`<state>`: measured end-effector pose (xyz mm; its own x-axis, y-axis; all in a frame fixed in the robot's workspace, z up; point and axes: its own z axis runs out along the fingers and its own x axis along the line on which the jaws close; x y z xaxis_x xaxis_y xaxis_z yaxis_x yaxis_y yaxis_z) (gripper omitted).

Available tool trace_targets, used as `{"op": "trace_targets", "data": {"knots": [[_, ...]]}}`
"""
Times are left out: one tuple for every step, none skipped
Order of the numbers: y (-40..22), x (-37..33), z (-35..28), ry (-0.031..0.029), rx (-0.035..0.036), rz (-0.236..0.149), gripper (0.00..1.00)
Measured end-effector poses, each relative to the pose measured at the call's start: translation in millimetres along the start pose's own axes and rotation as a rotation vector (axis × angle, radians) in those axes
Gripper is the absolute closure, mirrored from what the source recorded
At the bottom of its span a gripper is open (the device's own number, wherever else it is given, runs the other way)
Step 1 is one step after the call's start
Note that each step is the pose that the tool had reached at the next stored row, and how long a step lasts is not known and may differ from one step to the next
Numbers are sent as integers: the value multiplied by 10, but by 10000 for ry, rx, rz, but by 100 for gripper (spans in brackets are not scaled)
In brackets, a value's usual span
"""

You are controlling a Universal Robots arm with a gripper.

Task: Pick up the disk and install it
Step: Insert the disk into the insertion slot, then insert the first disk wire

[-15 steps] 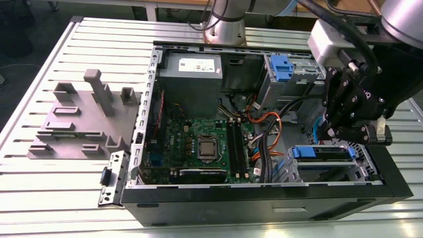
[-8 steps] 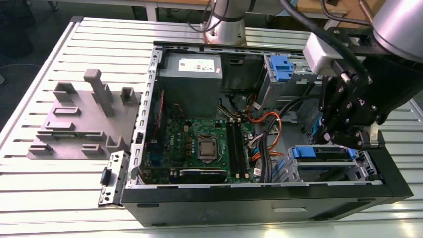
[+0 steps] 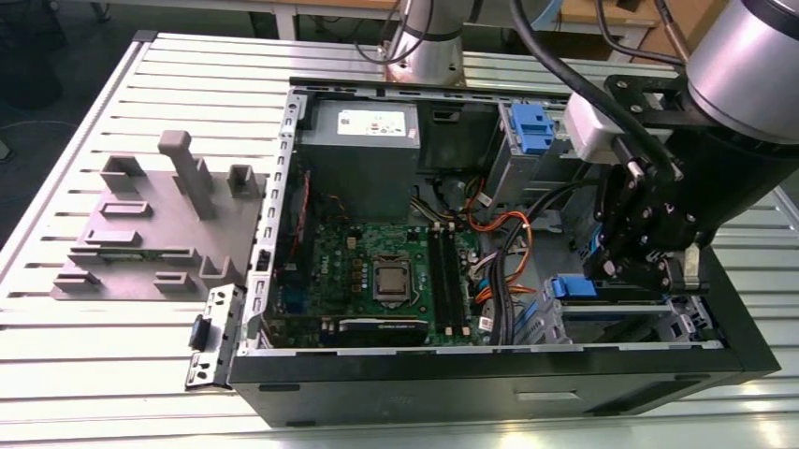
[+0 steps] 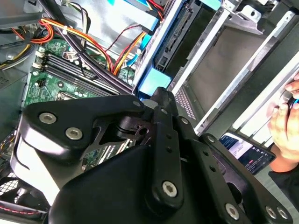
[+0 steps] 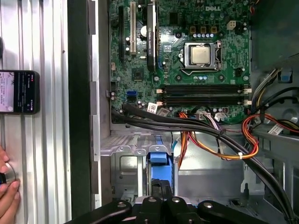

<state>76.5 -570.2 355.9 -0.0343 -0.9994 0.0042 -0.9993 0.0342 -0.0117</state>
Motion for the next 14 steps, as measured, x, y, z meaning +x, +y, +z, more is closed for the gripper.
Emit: {"op": "trace_targets", "data": {"knots": [[0, 0, 0, 2, 0, 0, 89], [0, 0, 0, 3, 0, 0, 89], [0, 0, 3, 0, 0, 0, 89], [0, 0, 6, -1, 0, 0, 89], [0, 0, 6, 0, 0, 0, 89], [0, 0, 6, 0, 0, 0, 89], [0, 0, 6, 0, 0, 0, 89], [0, 0, 6, 0, 0, 0, 89], [0, 0, 6, 0, 0, 0, 89], [0, 0, 6, 0, 0, 0, 89], [0, 0, 6, 0, 0, 0, 89], [0, 0, 6, 0, 0, 0, 89], [0, 0, 7, -1, 0, 0, 89], [-2, 0, 7, -1, 0, 1, 89]]}}
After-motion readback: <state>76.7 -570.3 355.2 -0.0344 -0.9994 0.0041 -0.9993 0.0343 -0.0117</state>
